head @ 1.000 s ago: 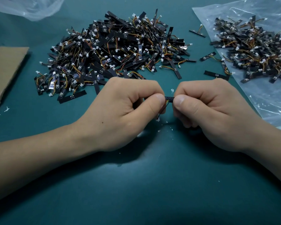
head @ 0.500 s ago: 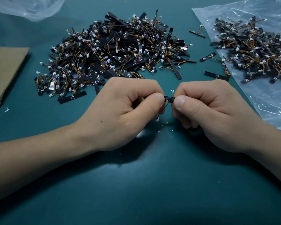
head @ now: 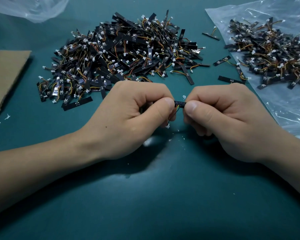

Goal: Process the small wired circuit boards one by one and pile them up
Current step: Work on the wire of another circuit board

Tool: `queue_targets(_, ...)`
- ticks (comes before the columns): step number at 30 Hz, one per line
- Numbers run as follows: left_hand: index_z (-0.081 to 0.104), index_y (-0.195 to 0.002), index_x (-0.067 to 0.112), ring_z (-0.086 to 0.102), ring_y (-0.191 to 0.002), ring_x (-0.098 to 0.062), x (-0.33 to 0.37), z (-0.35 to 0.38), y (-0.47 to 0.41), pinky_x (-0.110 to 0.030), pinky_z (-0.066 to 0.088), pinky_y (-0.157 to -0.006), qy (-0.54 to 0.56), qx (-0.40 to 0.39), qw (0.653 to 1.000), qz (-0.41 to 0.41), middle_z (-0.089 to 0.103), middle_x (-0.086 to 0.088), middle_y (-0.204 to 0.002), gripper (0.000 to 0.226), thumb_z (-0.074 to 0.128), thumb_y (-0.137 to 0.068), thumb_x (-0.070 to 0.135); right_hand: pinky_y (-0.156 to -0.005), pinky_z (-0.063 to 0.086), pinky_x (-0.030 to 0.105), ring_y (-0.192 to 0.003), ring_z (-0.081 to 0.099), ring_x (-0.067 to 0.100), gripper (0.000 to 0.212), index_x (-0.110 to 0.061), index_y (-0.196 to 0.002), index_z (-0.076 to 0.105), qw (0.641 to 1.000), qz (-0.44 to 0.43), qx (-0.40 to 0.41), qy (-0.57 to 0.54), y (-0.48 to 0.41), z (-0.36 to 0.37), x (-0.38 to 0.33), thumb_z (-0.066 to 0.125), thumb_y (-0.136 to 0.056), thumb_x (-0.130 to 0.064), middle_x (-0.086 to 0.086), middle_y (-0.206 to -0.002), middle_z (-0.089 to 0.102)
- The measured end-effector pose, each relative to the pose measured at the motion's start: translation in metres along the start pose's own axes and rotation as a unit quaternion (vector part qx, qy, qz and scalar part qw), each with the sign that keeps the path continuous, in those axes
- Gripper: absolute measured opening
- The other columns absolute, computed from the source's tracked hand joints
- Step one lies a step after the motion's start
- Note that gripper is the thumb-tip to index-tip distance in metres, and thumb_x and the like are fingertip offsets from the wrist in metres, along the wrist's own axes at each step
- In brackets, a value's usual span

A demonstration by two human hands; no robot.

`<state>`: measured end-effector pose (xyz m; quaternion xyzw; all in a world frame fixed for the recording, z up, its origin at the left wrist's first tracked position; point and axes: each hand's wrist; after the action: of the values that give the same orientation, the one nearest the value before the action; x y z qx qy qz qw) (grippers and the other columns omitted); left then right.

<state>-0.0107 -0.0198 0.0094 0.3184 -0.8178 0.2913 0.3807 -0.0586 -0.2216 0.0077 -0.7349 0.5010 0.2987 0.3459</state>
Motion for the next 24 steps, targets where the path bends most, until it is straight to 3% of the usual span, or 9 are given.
queue_targets(12, 0.057, -0.065, 0.03, 0.051, -0.053, -0.024, -0.0013, -0.0004, -0.0007, -0.032, 0.04, -0.051, 0.009, -0.008, 1.0, 0.009, 0.054, -0.009, -0.057, 0.035, 0.052, -0.095, 0.012, -0.053, 0.04, 0.019, -0.049, 0.055, 0.014, 0.034, -0.034, -0.066, 0.054, 1.0, 0.0, -0.009, 0.002, 0.0006, -0.0003, -0.0022, 0.053, -0.097, -0.019, -0.003, -0.054, 0.056)
queue_targets(18, 0.06, -0.064, 0.024, 0.046, -0.05, -0.011, -0.0006, 0.0006, 0.0005, -0.022, 0.035, -0.052, -0.012, -0.006, 1.0, 0.007, 0.052, -0.001, -0.054, 0.033, 0.055, -0.094, 0.01, -0.053, 0.041, 0.019, -0.05, 0.056, 0.014, 0.032, -0.03, -0.068, 0.058, 1.0, -0.002, -0.011, 0.007, 0.0013, -0.0015, -0.0008, 0.053, -0.097, -0.018, -0.004, -0.055, 0.058)
queue_targets(24, 0.055, -0.061, 0.032, 0.046, -0.05, -0.013, 0.0008, 0.0002, 0.0001, -0.026, 0.035, -0.051, 0.0, -0.001, 1.0, 0.009, 0.052, 0.0, -0.054, 0.039, 0.054, -0.092, 0.009, -0.052, 0.042, 0.018, -0.049, 0.057, 0.013, 0.027, -0.024, -0.075, 0.065, 1.0, 0.002, -0.015, 0.004, 0.0023, -0.0013, -0.0002, 0.053, -0.098, -0.018, -0.004, -0.056, 0.059)
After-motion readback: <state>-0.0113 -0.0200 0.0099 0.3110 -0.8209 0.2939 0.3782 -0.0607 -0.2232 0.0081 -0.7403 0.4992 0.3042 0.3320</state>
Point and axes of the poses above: each hand's wrist, its own y-axis away from the middle knuckle, its own z-axis out of the palm, x = y × z
